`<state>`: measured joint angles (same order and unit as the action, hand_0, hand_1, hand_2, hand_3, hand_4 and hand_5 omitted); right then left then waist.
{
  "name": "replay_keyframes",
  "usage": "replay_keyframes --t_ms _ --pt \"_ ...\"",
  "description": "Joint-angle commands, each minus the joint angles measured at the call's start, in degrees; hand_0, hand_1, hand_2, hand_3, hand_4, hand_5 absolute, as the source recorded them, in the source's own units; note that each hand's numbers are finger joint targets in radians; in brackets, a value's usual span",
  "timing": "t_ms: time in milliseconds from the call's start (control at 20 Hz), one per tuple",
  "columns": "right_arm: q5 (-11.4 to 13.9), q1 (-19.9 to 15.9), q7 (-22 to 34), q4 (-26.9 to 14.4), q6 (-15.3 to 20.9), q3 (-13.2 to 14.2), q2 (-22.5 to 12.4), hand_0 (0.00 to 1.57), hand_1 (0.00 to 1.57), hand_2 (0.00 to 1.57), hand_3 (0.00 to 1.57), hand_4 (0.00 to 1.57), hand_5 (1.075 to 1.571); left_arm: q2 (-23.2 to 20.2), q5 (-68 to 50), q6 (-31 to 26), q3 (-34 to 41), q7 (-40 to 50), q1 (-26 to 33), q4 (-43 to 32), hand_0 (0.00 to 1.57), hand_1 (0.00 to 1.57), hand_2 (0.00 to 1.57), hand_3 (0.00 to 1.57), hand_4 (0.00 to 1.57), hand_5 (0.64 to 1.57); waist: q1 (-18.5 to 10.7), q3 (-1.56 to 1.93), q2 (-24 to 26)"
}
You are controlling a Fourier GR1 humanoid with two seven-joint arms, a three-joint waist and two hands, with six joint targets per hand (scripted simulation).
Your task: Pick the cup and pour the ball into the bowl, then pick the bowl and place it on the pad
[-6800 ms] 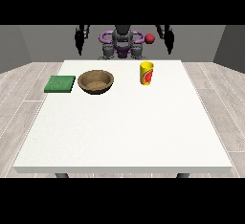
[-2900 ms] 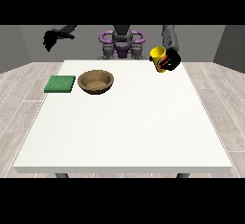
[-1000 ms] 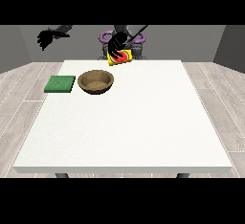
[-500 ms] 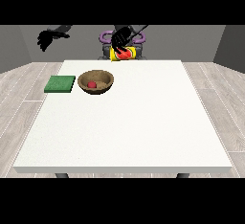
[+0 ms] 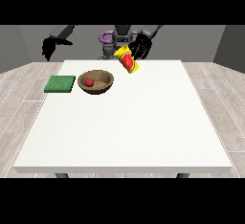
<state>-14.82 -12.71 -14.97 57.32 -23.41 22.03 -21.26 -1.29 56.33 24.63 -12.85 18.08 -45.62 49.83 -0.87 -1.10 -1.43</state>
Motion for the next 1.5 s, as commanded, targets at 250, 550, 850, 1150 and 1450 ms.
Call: replay_keyframes --t_ms 250,550,850,1150,1450 --pt "2.85 -6.64 0.0 2.95 9.56 -2.41 6.12 0.0 0.0 0.0 0.0 0.25 1.571 1.27 -40.82 -0.08 4.77 -19.61 12.2 15.87 0.0 0.0 0.0 0.0 0.0 1.563 -2.04 0.48 -8.91" --pt "3.43 -8.06 -4.45 -1.25 17.07 -0.54 10.61 0.0 0.0 0.0 0.0 0.32 1.57 -0.22 -47.77 -12.98 6.46 -30.63 16.12 19.84 0.0 0.0 0.0 0.0 0.0 1.564 -9.59 1.1 -11.68" --pt "2.18 -14.19 -2.75 -7.72 16.66 -0.52 8.18 0.0 0.0 0.0 0.0 0.29 1.567 -2.31 -49.22 -15.66 9.18 -36.39 21.48 18.11 0.0 0.0 0.0 0.0 0.0 1.564 -7.02 1.11 -10.64" --pt "3.71 -15.81 -8.14 -17.83 18.65 -0.75 8.22 0.0 0.0 0.0 0.0 0.19 1.563 -5.09 -50.25 -19.69 9.89 -29.64 22.84 25.23 0.0 0.0 0.0 0.0 0.0 1.566 -8.95 1.13 -8.44" --pt "4.06 -17.75 -12.27 -23.86 17.7 -1.71 8.47 0.0 0.0 0.0 0.0 0.1 1.563 -5.62 -50.48 -19.52 12.08 -28.97 22.45 26.55 0.0 0.0 0.0 0.0 0.0 1.566 -7.69 1.13 -10.2"
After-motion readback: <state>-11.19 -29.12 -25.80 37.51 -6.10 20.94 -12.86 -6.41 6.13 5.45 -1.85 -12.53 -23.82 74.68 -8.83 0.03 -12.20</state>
